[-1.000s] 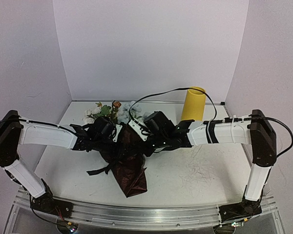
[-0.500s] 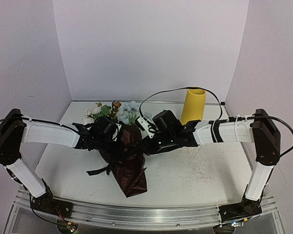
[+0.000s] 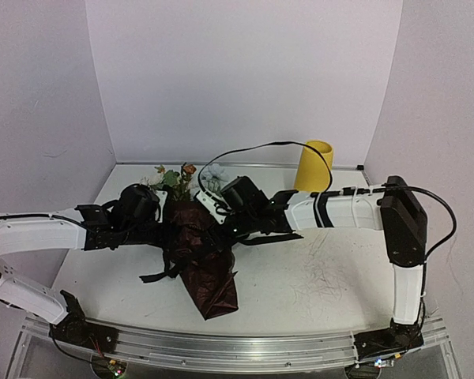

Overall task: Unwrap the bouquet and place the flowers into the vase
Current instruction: Untie the ribbon from the wrapping paper.

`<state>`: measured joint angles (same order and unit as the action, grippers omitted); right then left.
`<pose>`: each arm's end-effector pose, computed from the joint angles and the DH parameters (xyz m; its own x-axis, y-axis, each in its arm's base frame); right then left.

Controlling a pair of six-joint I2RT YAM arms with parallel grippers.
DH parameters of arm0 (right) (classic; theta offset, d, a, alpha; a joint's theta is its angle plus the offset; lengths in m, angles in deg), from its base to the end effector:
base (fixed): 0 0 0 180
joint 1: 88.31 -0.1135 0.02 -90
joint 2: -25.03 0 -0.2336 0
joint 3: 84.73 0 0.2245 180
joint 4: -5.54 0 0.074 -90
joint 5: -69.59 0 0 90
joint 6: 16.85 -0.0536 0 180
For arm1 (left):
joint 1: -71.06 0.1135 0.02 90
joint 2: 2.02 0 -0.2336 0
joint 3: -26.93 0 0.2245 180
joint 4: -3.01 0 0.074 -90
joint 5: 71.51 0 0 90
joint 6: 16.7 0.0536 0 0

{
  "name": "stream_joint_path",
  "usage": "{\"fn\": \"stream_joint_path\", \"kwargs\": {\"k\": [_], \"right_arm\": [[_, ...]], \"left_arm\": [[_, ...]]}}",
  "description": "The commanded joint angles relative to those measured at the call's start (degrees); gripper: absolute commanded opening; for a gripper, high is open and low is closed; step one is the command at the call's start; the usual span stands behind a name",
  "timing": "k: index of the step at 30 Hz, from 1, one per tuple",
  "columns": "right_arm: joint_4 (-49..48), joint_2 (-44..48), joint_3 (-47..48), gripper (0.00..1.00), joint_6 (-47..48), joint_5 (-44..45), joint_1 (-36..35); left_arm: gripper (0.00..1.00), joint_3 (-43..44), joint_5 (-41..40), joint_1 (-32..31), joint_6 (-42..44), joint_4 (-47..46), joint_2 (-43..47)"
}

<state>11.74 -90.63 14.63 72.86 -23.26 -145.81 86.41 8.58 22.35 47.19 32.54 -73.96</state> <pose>0.2419 0.3847 0.2122 -0.2100 -0.3202 -0.9238 -0.8660 0.4995 0.0237 0.1792 -0.1901 0.2023 -0.6850 0.1230 -0.7181 0.3946 0.8912 -0.2237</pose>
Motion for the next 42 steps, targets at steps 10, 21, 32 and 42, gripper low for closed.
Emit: {"fn": "stream_joint_path", "kwargs": {"k": [10, 21, 32, 42], "right_arm": [[4.64, -1.90, 2.97, 0.51, 2.29, -2.06, -2.11], [6.90, -5.72, 7.19, 0.50, 5.45, -2.84, -2.78], [9.20, -9.81, 10.67, 0.49, 7.88, 0.10, -3.21], [10.80, -8.03, 7.69, 0.16, 9.65, 0.61, -3.34]], "left_arm": [[0.00, -4.18, -8.49, 0.17, -9.08, 3.87, 0.08], [0.00, -5.51, -10.52, 0.32, -10.34, 3.96, 0.07], [0.01, -5.31, -11.65, 0.60, -10.33, 3.97, -1.50], [0.00, -4.85, -12.07, 0.90, -9.76, 3.98, -3.30]]}}
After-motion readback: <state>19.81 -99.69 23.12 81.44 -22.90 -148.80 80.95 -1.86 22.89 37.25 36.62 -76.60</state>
